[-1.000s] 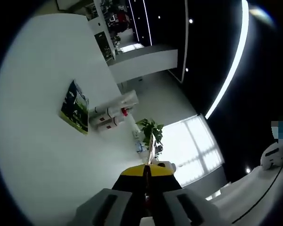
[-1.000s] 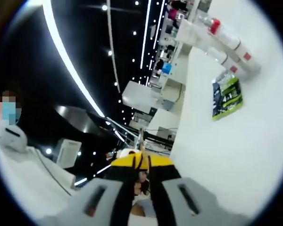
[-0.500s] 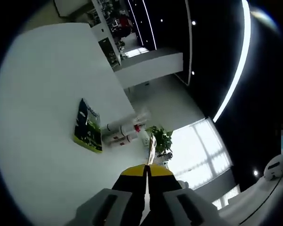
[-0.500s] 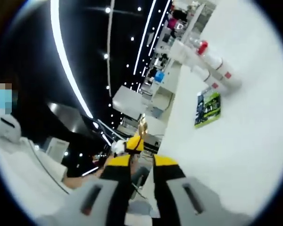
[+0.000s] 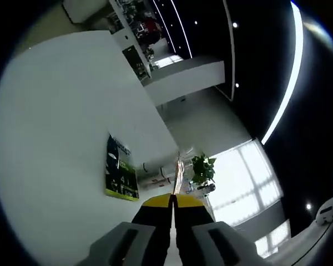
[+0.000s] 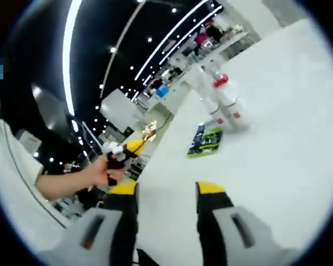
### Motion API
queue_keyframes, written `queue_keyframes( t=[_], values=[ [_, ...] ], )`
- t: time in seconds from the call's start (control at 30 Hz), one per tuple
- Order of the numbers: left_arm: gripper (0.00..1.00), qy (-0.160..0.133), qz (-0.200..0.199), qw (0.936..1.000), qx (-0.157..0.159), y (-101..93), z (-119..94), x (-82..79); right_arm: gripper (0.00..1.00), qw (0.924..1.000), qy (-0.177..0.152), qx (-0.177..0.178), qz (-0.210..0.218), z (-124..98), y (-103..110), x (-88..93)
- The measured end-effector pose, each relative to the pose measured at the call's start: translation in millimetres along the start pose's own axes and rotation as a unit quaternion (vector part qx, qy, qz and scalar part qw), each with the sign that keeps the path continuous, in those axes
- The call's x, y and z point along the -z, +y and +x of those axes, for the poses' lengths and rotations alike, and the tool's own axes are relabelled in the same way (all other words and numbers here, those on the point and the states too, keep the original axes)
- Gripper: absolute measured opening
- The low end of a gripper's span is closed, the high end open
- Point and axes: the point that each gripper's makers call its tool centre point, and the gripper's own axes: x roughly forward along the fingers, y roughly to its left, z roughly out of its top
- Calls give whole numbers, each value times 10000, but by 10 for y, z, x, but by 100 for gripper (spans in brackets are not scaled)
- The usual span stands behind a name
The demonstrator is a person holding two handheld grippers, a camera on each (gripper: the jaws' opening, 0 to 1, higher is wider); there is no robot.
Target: Arrange the skincare products in the storage area until every visible bottle or jar stands upright without overlapping.
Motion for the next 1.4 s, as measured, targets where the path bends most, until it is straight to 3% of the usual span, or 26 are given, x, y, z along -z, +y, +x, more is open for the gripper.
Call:
queue_keyframes(
  t=[0.13, 0.23, 0.3, 0.4, 0.43, 0.6, 0.73, 0.9, 0.97, 1.0, 1.17, 1.2, 1.27, 1.4],
  values=[
    [0, -49, -68, 9999, -111, 106, 33, -137, 40, 9994, 48, 220, -262, -73, -35, -20],
    [0, -83, -86, 9998, -157, 48, 69, -131, 41, 9952, 317, 738, -556, -160, -180, 34],
    [0, -117, -118, 9997, -191, 132, 88, -217, 40, 9916, 590, 838, -791, -184, -210, 98],
    [0, -117, -146, 9995, -240, 234, 112, -302, 48, 9877, 695, 1058, -918, -210, -266, 123],
    [0, -107, -134, 9995, -281, 229, 134, -309, 49, 9852, 860, 1124, -963, -223, -279, 172],
    [1, -91, -140, 9992, -375, 208, 205, -324, 59, 9806, 1062, 1357, -938, -234, -343, 272],
    [1, -27, -141, 9986, -506, 261, 257, -358, 45, 9765, 1227, 1347, -1150, -273, -315, 358],
    [1, 36, -192, 9980, -599, 420, 312, -480, 45, 9775, 1204, 1403, -1014, -278, -353, 398],
    [1, 93, -194, 9977, -646, 427, 347, -459, 53, 9765, 1028, 1548, -1096, -270, -414, 344],
    [1, 100, -196, 9976, -661, 443, 352, -466, 57, 9808, 793, 1443, -1047, -233, -387, 284],
    [1, 182, -246, 9964, -785, 595, 417, -568, 66, 9814, 612, 1465, -1079, -192, -407, 196],
    [1, 185, -261, 9963, -792, 623, 426, -592, 70, 9832, 448, 1420, -1056, -143, -406, 144],
    [1, 197, -291, 9958, -840, 703, 451, -652, 77, 9844, 469, 1399, -959, -110, -408, 135],
    [1, 301, -321, 9948, -921, 851, 501, -729, 80, 9862, 468, 1348, -845, -25, -401, 92]
  ],
)
